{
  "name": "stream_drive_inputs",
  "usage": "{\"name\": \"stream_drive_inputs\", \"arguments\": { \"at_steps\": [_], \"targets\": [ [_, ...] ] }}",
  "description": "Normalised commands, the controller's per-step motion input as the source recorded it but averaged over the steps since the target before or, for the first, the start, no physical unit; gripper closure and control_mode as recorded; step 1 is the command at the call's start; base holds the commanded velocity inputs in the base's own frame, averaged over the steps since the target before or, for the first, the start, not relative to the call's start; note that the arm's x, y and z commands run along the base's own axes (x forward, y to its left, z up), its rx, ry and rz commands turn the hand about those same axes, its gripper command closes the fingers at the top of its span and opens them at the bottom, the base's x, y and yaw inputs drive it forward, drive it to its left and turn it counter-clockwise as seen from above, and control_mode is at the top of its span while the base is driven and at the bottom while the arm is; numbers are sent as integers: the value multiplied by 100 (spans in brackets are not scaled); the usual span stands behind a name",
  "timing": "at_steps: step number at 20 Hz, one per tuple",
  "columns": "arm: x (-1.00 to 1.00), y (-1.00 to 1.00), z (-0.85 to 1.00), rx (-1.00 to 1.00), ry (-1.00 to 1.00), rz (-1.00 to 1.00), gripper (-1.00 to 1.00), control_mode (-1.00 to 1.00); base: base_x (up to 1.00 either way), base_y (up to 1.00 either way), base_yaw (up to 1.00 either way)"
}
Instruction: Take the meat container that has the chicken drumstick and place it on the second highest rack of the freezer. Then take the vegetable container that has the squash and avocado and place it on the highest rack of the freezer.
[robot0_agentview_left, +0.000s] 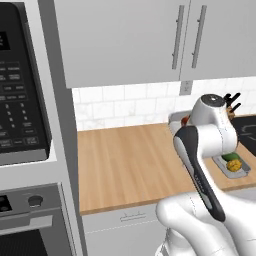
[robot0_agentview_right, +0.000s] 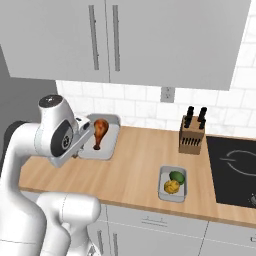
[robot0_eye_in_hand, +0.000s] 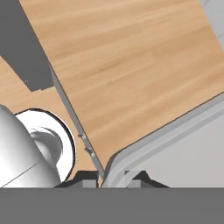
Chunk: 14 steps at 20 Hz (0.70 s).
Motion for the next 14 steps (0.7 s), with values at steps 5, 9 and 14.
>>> {"name": "stream_drive_inputs", "arguments": {
  "at_steps": [5, 9, 14],
  "targets": [
    [-17, -23, 58, 0, 0, 0, 100, -100, 0, 0, 0],
    [-27, -19, 22, 0, -1, -3, 100, -100, 0, 0, 0],
    [-42, -11, 8, 0, -6, -11, 100, -100, 0, 0, 0]
  ]
}}
